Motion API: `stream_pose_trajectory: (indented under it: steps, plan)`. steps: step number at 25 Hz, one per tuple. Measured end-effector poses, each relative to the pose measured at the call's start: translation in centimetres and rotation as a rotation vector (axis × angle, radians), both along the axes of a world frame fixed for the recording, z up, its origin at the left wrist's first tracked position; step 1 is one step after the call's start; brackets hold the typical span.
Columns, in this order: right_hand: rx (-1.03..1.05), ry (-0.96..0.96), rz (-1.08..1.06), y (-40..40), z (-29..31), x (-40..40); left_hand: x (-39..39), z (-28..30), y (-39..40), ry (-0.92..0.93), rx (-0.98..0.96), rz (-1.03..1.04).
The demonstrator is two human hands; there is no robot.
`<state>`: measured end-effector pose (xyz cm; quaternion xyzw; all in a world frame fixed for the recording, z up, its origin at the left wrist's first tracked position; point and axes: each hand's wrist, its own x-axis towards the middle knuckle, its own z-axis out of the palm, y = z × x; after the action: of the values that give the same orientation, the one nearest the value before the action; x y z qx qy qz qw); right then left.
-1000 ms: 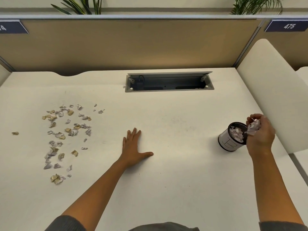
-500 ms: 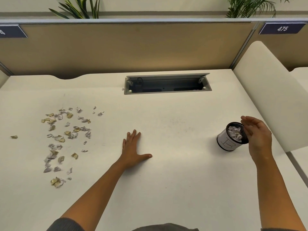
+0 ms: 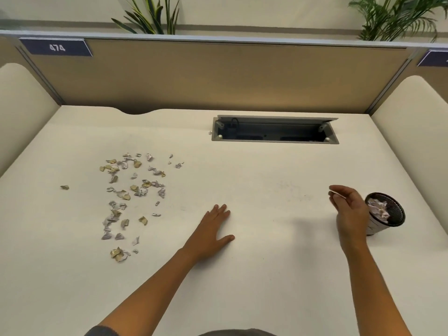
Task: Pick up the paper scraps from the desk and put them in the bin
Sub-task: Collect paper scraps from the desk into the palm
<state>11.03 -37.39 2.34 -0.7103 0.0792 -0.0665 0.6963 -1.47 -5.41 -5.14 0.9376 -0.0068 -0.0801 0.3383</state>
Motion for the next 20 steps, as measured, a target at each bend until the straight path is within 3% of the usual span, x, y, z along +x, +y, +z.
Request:
stream_pose_trajectory:
  steps: [3,8,14,17,20]
  plan:
    - [-0.024,0.035,0.084,4.1,-0.9,-1.3,-0.5,0.7,2.1,-0.074,-0.034,0.088]
    - [-0.081,0.080,0.196,8.7,-2.2,-3.2,-1.2,1.7,8.8,-0.236,0.058,0.538]
    - [-0.144,0.102,0.306,13.6,-2.5,-4.0,0.0,1.7,16.5,0.061,0.107,1.060]
    - [-0.187,0.123,0.351,15.2,-2.7,-4.5,0.7,1.6,18.4,0.152,0.074,1.080]
    - [-0.211,0.140,0.358,16.1,-2.7,-4.9,1.7,1.5,18.7,0.075,0.044,0.959]
